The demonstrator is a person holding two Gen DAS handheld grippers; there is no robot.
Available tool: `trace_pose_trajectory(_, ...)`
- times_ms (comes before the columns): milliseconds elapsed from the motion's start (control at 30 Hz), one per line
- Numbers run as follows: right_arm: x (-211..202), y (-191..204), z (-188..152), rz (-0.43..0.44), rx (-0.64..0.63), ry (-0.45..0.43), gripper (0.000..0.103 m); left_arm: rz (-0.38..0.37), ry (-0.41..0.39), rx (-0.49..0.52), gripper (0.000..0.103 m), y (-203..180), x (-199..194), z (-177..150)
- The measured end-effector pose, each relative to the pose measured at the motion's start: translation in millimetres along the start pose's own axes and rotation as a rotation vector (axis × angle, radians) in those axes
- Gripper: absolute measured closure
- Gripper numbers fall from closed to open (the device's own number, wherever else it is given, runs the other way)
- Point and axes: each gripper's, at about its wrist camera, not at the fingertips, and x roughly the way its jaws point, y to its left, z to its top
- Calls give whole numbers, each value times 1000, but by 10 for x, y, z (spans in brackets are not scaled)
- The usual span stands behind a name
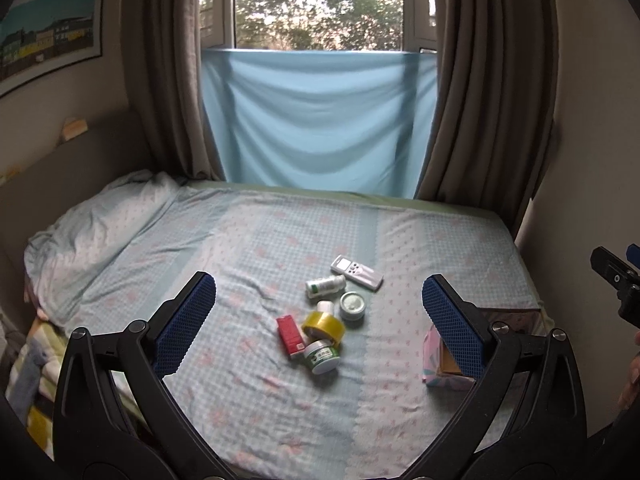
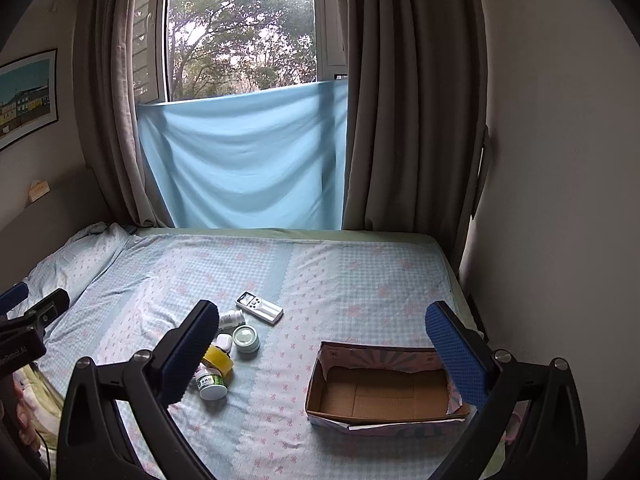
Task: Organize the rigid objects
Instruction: 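Move both tools down toward the red box and yellow tape roll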
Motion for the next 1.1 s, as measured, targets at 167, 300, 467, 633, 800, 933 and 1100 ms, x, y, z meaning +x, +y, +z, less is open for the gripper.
trace_pose_trajectory(167, 345, 144, -85, 45, 28, 95, 0, -8, 124, -77, 0, 500, 419, -90)
trace_pose_trajectory(300, 706, 407, -111, 76, 54, 190, 0, -42, 242, -123, 1, 847, 906, -169)
trace_pose_trajectory(467, 1243, 784, -174, 141, 132, 331, 0, -102, 399, -157, 1, 1145, 1592, -320)
trace_pose_trajectory(633, 1893, 1157, -360, 215, 271, 512, 0, -172, 551, -194, 1, 1355, 2312, -490)
trace_pose_trajectory(800, 2582, 1494, -617, 203, 349, 663, 0, -232, 698, -245, 1, 1484, 3075, -739)
trace_pose_trajectory(933, 3246, 1637, -867, 200, 415, 799, 0, -241, 795, -232, 1, 1438, 3651, -1007)
trace_pose_trajectory(1100, 3946, 1758, -1276, 222, 483, 966, 0, -233, 878, -253, 1, 1339, 4252, -1354)
